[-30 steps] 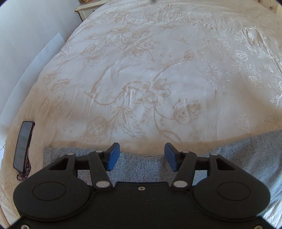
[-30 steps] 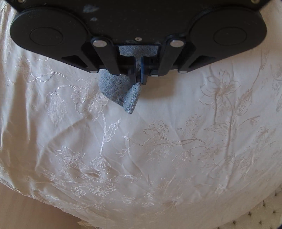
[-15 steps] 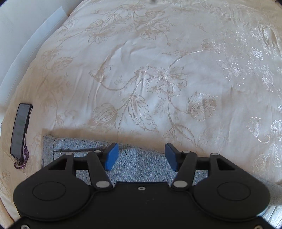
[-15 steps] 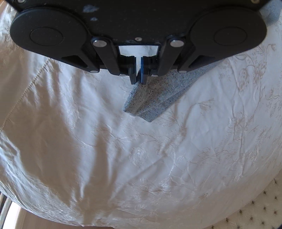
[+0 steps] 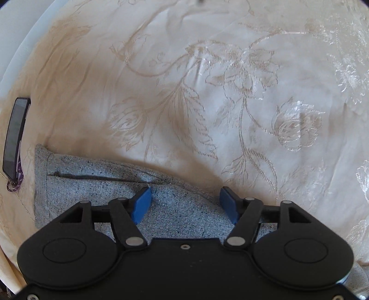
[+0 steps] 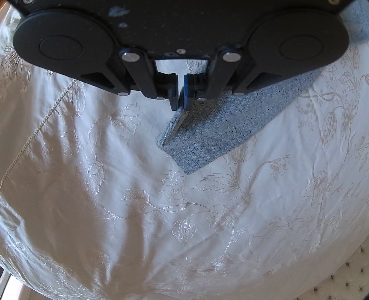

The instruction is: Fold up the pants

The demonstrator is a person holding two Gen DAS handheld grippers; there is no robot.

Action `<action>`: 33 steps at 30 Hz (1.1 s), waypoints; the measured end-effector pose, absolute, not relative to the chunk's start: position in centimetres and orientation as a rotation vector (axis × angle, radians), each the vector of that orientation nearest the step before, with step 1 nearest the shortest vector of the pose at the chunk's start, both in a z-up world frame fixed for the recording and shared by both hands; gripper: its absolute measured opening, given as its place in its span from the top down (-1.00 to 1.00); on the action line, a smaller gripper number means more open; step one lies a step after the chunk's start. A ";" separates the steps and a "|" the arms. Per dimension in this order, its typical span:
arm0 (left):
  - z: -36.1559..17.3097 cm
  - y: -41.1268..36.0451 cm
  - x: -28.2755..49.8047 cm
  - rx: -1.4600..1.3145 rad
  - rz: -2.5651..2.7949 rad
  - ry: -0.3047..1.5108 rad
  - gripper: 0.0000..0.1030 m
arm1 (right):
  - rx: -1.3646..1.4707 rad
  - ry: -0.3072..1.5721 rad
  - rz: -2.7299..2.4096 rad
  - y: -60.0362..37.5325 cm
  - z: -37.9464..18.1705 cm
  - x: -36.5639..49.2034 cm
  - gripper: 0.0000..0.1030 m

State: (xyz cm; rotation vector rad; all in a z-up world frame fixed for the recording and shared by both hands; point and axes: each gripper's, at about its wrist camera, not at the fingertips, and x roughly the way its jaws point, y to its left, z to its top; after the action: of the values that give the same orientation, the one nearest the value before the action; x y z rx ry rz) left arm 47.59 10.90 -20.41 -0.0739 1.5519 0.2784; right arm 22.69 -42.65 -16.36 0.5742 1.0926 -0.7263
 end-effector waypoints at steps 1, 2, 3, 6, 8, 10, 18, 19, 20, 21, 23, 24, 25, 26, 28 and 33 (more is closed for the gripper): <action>-21.2 10.5 47.5 -0.057 0.279 1.568 -0.39 | 0.576 1.095 -0.721 -42.6 -16.5 22.8 0.91; -21.7 10.2 47.5 -0.039 0.282 1.577 -0.38 | 0.578 1.097 -0.715 -42.6 -16.6 23.0 0.91; -22.0 10.2 47.4 -0.046 0.290 1.577 -0.25 | 0.578 1.098 -0.709 -42.5 -16.7 23.1 0.91; -20.6 10.7 46.7 -0.116 0.315 1.530 0.41 | 0.576 1.092 -0.693 -42.4 -16.4 23.2 0.91; -18.6 10.8 45.4 -0.120 0.279 1.473 0.62 | 0.569 1.069 -0.685 -42.5 -15.5 23.1 0.91; -15.7 10.5 43.5 -0.067 0.229 1.388 0.67 | 0.559 1.038 -0.681 -42.6 -14.2 22.7 0.91; -4.4 14.4 33.0 -0.142 0.097 1.151 0.68 | 0.581 0.927 -0.632 -42.6 -7.9 17.3 0.91; -3.7 14.8 31.5 -0.154 0.088 1.136 0.68 | 0.581 0.927 -0.626 -42.4 -7.4 16.3 0.91; -3.3 15.3 30.0 -0.159 0.086 1.125 0.68 | 0.584 0.930 -0.622 -42.3 -7.0 15.2 0.91; -3.0 15.8 28.3 -0.158 0.087 1.118 0.68 | 0.585 0.932 -0.624 -42.1 -6.7 14.2 0.91; -3.0 16.7 25.0 -0.151 0.091 1.116 0.68 | 0.586 0.942 -0.632 -41.8 -6.3 11.3 0.91; -3.2 16.9 23.6 -0.147 0.091 1.120 0.69 | 0.591 0.947 -0.637 -41.6 -6.3 10.1 0.91; -3.7 17.2 22.2 -0.144 0.087 1.132 0.69 | 0.599 0.956 -0.645 -41.2 -6.4 8.6 0.91; -4.4 17.3 20.9 -0.144 0.083 1.157 0.69 | 0.605 0.965 -0.656 -40.9 -6.6 7.5 0.91; -5.9 17.6 18.8 -0.140 0.086 1.209 0.69 | 0.615 0.988 -0.679 -40.4 -7.4 4.9 0.91; -11.2 17.8 14.1 -0.098 0.115 1.345 0.71 | 0.651 1.071 -0.714 -39.6 -10.8 0.3 0.91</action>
State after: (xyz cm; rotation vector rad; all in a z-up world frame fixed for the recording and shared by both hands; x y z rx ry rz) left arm 14.11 17.83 -11.23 -0.0983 1.3454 0.1154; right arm 0.28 -39.56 -10.84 0.6512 1.0710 -0.7139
